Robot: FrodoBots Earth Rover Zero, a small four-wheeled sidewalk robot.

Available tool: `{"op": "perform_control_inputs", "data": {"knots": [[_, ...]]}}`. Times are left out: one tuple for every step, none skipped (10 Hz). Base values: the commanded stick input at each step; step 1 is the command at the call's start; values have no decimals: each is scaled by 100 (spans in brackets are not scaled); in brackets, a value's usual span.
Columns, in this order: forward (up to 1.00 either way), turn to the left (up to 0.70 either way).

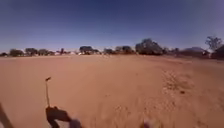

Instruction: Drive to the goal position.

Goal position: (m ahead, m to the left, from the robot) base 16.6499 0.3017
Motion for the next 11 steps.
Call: {"op": "perform_control_inputs", "data": {"knots": [[70, 0], [70, 0], [70, 0], [70, 0], [70, 0], [70, 0], [70, 0], [70, 0], [70, 0], [70, 0], [70, 0]]}}
